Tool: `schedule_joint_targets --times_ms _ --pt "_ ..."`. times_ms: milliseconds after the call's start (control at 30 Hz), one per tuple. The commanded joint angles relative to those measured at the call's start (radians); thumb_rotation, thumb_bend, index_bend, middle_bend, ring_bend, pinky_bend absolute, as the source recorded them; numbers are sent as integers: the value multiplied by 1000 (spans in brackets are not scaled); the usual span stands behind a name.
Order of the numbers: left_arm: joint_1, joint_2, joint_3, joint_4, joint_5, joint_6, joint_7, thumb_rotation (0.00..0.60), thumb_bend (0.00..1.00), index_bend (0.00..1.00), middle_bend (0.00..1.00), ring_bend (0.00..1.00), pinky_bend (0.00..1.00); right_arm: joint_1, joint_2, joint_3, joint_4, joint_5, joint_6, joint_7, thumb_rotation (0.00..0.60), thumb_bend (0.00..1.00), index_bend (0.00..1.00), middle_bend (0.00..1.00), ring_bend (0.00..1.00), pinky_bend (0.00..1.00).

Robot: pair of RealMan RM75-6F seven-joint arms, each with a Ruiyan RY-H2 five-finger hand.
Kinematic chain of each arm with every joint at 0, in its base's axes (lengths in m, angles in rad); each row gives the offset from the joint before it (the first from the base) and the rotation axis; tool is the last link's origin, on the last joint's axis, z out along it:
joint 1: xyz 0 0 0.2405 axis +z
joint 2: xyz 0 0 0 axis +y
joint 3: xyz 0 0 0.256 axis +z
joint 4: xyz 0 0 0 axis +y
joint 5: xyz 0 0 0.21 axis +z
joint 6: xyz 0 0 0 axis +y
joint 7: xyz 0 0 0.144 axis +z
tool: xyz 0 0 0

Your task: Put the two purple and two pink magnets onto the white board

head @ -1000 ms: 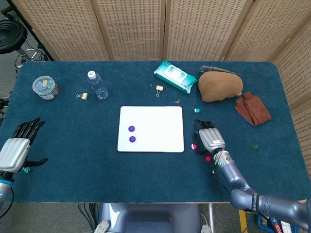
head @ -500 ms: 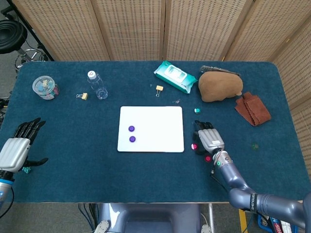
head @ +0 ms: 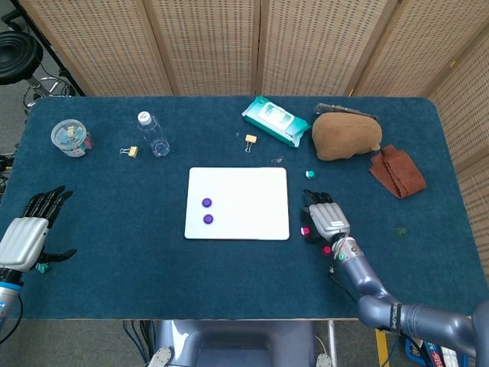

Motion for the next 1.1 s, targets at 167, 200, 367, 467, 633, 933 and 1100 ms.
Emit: schedule_joint_targets --times_ms 167,200,367,467,633,933,1100 --pt "1 1 -3 0 2 -5 -3 600 102 0 0 0 0 5 -1 -3 3 8 -1 -4 600 286 433 0 0 0" --pt "1 1 -3 0 3 -5 -4 600 102 0 0 0 0 5 -1 -4 3 9 -1 -4 600 287 433 0 0 0" --pt "3 3 -4 0 5 -6 -7 600 102 0 0 0 0 10 -5 -7 9 19 -6 -6 600 291 437 0 0 0" --pt "3 4 -5 0 6 -7 -11 600 102 0 0 0 0 12 -9 -8 14 26 -10 -6 600 304 452 0 0 0" --pt "4 6 -6 1 10 -10 -17 600 102 0 0 0 0 15 -15 -10 24 35 -13 -5 600 353 510 0 0 0" --pt "6 8 -8 1 13 -12 -20 600 102 0 0 0 0 17 -12 -8 18 30 -5 -1 600 386 562 0 0 0" --pt "5 9 -10 1 12 -15 -22 600 102 0 0 0 0 39 -4 21 -7 31 4 -6 600 387 563 0 0 0"
